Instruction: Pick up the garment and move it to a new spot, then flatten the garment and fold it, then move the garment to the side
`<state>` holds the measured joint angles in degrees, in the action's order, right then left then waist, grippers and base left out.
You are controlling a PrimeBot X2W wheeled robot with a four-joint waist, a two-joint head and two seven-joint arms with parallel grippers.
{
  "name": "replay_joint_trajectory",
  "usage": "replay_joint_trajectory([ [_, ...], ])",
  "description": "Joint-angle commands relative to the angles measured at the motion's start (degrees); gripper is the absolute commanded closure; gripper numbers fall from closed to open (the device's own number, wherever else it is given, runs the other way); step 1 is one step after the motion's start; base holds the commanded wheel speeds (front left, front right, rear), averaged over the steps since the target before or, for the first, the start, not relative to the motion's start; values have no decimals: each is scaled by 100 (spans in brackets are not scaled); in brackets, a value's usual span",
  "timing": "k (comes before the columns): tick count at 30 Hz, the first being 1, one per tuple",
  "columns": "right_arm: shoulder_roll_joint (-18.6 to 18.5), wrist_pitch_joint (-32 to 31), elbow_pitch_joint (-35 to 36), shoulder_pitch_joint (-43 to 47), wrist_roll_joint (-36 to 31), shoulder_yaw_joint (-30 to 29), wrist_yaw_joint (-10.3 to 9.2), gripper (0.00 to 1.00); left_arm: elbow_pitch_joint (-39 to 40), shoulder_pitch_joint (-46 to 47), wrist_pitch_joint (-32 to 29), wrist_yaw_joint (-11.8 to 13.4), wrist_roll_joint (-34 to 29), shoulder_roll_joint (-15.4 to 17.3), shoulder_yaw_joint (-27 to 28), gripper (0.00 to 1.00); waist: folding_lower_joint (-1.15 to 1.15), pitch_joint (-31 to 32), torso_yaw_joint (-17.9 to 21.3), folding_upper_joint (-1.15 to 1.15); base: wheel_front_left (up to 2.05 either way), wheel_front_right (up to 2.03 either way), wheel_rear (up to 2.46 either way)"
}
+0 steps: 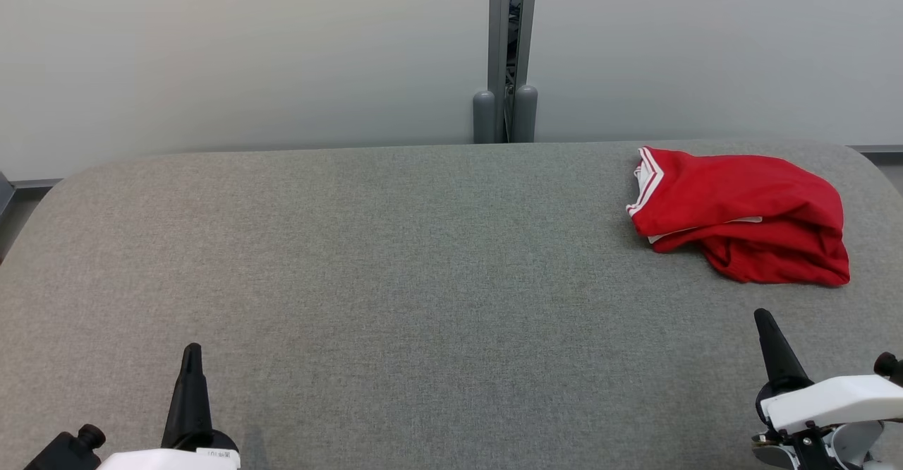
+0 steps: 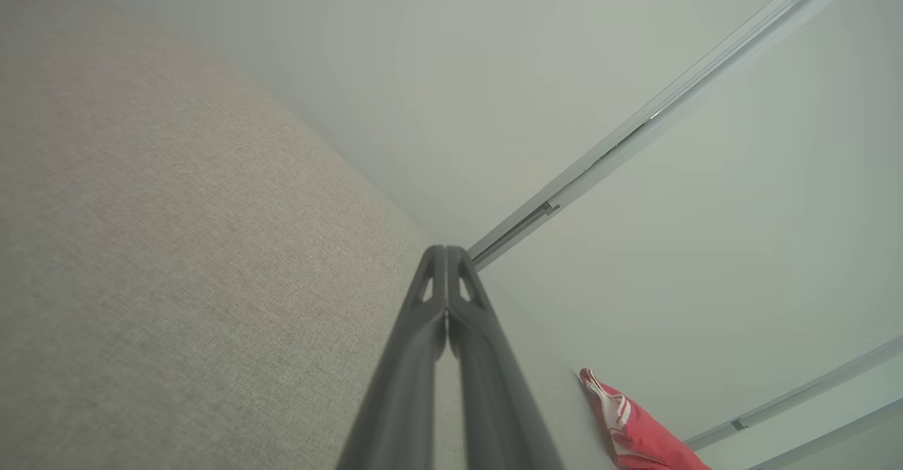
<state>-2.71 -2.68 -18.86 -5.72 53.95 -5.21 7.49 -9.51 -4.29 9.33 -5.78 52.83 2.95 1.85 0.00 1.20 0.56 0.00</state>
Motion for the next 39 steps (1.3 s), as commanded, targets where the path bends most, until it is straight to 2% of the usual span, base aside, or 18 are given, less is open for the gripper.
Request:
replay_joint_trajectory([
  [1, -35, -76, 66, -165, 192, -62, 1, 100, 82, 159, -17, -42, 199, 31, -5, 100, 0, -4, -1, 0, 0, 0, 0],
  [39, -34, -928, 44, -375, 2233, -520, 1, 100, 118, 389, -270, -126, 2448, 14, -150, 100, 0, -87, -31, 0, 0, 0, 0],
])
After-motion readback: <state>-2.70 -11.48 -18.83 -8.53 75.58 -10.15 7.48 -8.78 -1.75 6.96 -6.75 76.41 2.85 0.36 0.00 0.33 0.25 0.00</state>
